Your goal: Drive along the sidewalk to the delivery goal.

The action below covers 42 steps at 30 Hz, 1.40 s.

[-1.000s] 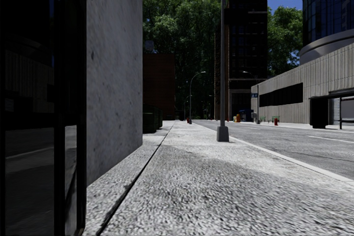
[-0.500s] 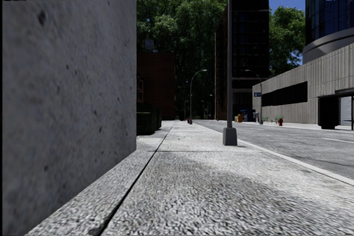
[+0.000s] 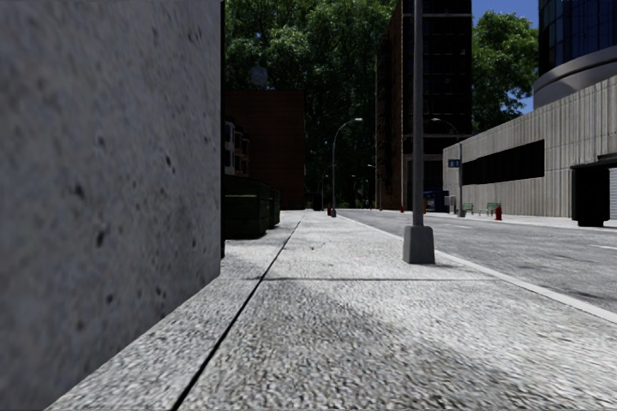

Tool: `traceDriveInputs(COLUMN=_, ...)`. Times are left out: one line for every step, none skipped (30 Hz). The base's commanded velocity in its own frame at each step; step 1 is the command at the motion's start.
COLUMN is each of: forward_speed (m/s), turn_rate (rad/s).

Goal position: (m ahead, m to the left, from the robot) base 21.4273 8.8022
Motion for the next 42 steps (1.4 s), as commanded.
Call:
traceDriveInputs(forward_speed=2.0, turn_rate=0.0)
traceDriveInputs(forward_speed=2.0, turn_rate=0.0)
traceDriveInputs(forward_speed=2.0, turn_rate=0.0)
traceDriveInputs(forward_speed=2.0, turn_rate=0.0)
traceDriveInputs(forward_speed=2.0, turn_rate=0.0)
traceDriveInputs(forward_speed=2.0, turn_rate=0.0)
traceDriveInputs(forward_speed=2.0, turn_rate=0.0)
traceDriveInputs(forward_speed=2.0, turn_rate=0.0)
traceDriveInputs(forward_speed=2.0, turn_rate=0.0)
traceDriveInputs(forward_speed=2.0, turn_rate=0.0)
traceDriveInputs(forward_speed=2.0, turn_rate=0.0)
traceDriveInputs(forward_speed=2.0, turn_rate=0.0)
traceDriveInputs(forward_speed=2.0, turn_rate=0.0)
traceDriveInputs(forward_speed=2.0, turn_rate=0.0)
traceDriveInputs(forward_speed=2.0, turn_rate=0.0)
traceDriveInputs(forward_speed=2.0, turn_rate=0.0)
traceDriveInputs(forward_speed=2.0, turn_rate=0.0)
traceDriveInputs(forward_speed=2.0, turn_rate=0.0)
traceDriveInputs(forward_speed=2.0, turn_rate=0.0)
traceDriveInputs(forward_speed=2.0, turn_rate=0.0)
traceDriveInputs(forward_speed=2.0, turn_rate=0.0)
traceDriveInputs(forward_speed=2.0, turn_rate=0.0)
traceDriveInputs(forward_speed=2.0, turn_rate=0.0)
traceDriveInputs(forward_speed=2.0, turn_rate=0.0)
traceDriveInputs(forward_speed=2.0, turn_rate=0.0)
traceDriveInputs(forward_speed=2.0, turn_rate=0.0)
traceDriveInputs(forward_speed=2.0, turn_rate=0.0)
traceDriveInputs(forward_speed=2.0, turn_rate=0.0)
traceDriveInputs(forward_speed=2.0, turn_rate=0.0)
traceDriveInputs(forward_speed=2.0, turn_rate=0.0)
traceDriveInputs(forward_speed=2.0, turn_rate=0.0)
traceDriveInputs(forward_speed=2.0, turn_rate=0.0)
traceDriveInputs(forward_speed=2.0, turn_rate=0.0)
traceDriveInputs(forward_speed=2.0, turn_rate=0.0)
traceDriveInputs(forward_speed=2.0, turn_rate=0.0)
traceDriveInputs(forward_speed=2.0, turn_rate=0.0)
traceDriveInputs(forward_speed=2.0, turn_rate=0.0)
traceDriveInputs(forward_speed=2.0, turn_rate=0.0)
traceDriveInputs(forward_speed=2.0, turn_rate=0.0)
traceDriveInputs(forward_speed=2.0, turn_rate=0.0)
traceDriveInputs(forward_speed=2.0, turn_rate=0.0)
traceDriveInputs(forward_speed=2.0, turn_rate=0.0)
